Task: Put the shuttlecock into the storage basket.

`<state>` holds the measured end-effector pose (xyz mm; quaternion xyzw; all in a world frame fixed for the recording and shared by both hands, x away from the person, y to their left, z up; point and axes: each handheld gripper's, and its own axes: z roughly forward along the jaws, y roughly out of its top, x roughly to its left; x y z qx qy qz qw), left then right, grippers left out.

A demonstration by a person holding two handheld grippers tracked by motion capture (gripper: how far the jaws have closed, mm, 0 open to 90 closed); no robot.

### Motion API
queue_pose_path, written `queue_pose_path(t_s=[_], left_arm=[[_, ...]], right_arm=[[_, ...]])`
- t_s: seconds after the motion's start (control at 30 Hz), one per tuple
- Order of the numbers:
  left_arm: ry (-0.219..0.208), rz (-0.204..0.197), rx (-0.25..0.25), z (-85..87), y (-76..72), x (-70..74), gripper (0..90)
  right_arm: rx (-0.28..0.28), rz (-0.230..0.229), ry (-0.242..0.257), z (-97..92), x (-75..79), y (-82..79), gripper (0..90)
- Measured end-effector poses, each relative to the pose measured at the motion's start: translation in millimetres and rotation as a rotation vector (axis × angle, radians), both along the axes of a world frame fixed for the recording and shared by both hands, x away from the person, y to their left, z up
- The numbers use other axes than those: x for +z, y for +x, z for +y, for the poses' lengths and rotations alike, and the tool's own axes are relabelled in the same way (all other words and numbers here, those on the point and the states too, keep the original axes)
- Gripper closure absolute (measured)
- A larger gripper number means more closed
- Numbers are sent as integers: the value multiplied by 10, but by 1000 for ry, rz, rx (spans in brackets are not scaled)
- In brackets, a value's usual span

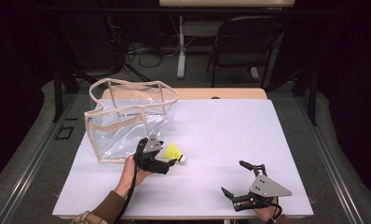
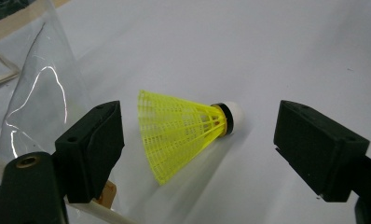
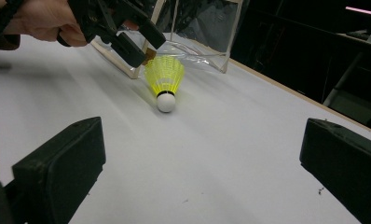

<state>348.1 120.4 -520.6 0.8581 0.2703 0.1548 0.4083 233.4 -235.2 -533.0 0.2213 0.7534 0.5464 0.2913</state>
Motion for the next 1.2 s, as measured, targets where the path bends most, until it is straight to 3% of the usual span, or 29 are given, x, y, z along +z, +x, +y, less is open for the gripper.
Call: queue_pose_path(t_s=[0.4,0.53,0.9,1.2], left_arm=[[48,41,5,-41,79,-70,296],[61,50,1,-51,95,-81,378],[55,66,-3,-43,133,-108,528],[41,57,-22,-10,137,-87,665]], right_arm=[[-1,5,-8,1,-1,0,0],[-1,7,-11,1,-1,0,0],[-3,9,-15,4,-4,1,0],[-4,9,-14,5,-6,1,0]])
